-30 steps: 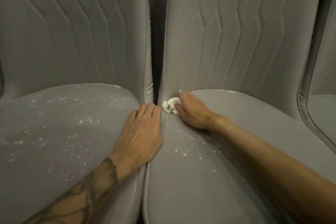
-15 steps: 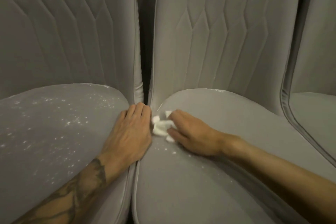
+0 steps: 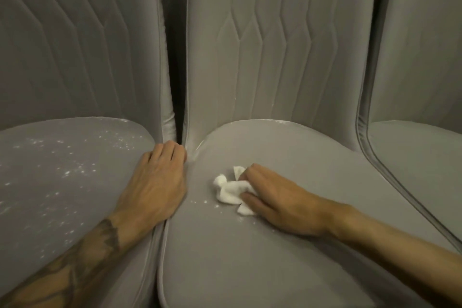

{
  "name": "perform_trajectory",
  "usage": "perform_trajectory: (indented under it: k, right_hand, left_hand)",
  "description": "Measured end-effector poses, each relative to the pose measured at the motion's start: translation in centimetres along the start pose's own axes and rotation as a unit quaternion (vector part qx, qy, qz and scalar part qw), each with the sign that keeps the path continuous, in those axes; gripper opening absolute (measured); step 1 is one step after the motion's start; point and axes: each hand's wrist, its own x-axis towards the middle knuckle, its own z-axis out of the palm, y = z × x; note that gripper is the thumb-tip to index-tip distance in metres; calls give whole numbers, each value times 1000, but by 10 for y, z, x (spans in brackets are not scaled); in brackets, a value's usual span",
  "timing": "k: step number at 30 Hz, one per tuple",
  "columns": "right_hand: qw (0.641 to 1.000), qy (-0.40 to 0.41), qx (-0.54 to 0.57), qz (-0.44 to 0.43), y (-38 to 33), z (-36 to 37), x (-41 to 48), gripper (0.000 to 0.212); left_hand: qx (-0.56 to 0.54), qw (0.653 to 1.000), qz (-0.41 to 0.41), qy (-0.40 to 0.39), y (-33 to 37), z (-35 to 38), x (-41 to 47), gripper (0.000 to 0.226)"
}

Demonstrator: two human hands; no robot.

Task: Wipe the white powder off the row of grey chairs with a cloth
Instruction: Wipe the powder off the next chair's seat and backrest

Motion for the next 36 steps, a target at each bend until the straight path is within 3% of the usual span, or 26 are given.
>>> perform_trajectory:
  k: [1,4,6,9,12,14,16,18,20,23,25,26,30,32,36]
  right_hand:
    - [1000,-13,5,22,17,-3,-3,20]
    - [979,-18,13,200,75,-5,-4,18]
    - [968,-14,-4,251,75,0,-3,18]
    - [989,6,23,148,19,-4,-13,26]
    - [999,-21,9,38,4,-13,-29,18]
    - [996,-25,-1,91,39,-16,-32,17]
    - [976,-14,-6,218,86,-15,-32,19]
    - [956,-10,-16,292,101,-10,-31,17]
    - [963,0,-12,268,75,-12,-33,17]
    - [994,-9,13,108,25,-18,-49,20]
    - [997,-38,-32,52,36,-26,-57,18]
    - [995,-48,-39,76,53,-30,-58,17]
    - [949,-9,-28,315,120,-32,-62,21]
    - [954,7,-25,299,97,-27,-63,19]
    - [991,-4,36,131,19,-32,-78,16]
  left_hand:
    - [2,1000,3,0,0,0,1,21]
    - [8,1000,8,0,0,1,0,20]
    - [6,1000,8,6,-1,2,0,24]
    - [4,1000,16,13,-2,3,1,19]
    - [6,1000,18,10,-3,3,0,17]
    - [8,1000,21,8,-3,3,0,17]
    - [13,1000,19,7,-3,3,0,17]
    - [17,1000,18,8,-4,5,0,16]
    - [15,1000,17,6,-5,7,1,15]
    - [6,1000,16,7,-6,8,1,16]
    - [6,1000,17,4,-7,8,1,16]
    - [9,1000,17,2,-7,8,1,15]
    - [16,1000,21,1,-8,8,2,15]
    - [19,999,26,6,-8,7,2,16]
    - [21,999,30,10,-8,7,2,15]
